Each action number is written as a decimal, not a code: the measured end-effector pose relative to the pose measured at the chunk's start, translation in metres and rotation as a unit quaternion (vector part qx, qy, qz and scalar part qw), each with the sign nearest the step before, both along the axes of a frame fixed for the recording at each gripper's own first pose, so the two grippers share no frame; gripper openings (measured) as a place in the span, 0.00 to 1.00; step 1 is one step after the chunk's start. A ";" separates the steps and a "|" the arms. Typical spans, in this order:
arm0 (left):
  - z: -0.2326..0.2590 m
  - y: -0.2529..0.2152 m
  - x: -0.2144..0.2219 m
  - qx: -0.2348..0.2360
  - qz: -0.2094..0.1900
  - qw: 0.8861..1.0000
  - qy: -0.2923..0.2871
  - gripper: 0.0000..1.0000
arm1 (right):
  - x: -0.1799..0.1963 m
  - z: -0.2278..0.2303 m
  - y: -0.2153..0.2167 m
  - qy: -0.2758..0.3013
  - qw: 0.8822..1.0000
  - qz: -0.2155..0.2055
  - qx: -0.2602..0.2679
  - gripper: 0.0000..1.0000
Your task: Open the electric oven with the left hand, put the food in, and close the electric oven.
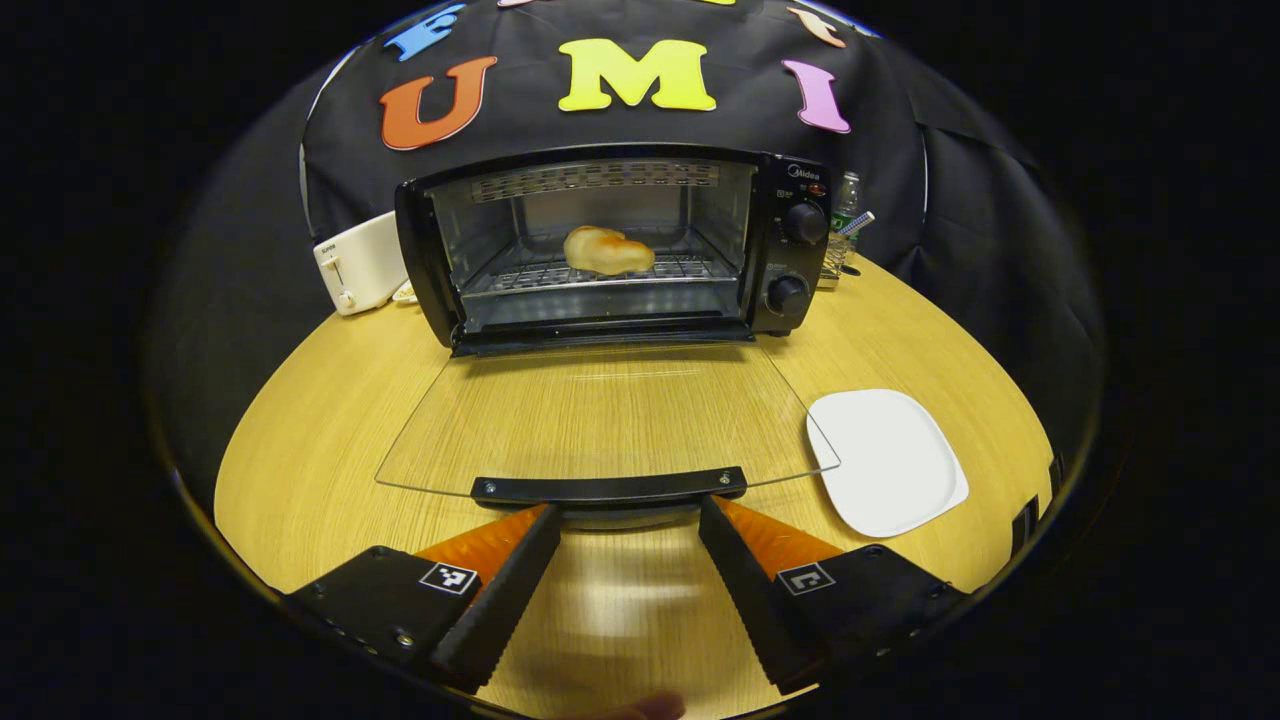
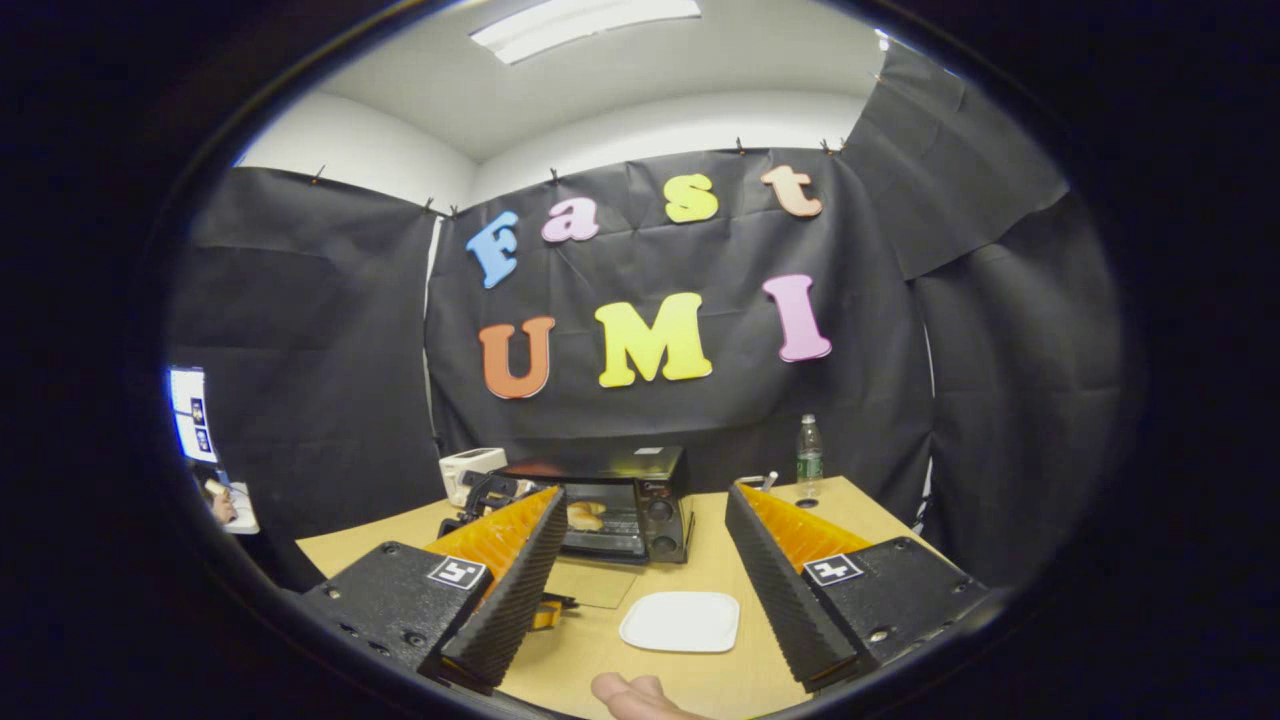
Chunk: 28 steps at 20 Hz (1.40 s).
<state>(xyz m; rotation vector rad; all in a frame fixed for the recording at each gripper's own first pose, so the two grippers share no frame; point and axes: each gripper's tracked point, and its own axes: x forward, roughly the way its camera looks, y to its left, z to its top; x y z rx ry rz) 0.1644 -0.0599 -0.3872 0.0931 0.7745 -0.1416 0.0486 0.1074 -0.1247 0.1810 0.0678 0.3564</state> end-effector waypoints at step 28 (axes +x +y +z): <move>0.122 0.004 0.065 0.021 -0.014 0.988 -0.152 0.97 | 0.001 0.004 -0.011 -0.006 1.000 -0.018 -0.001 0.96</move>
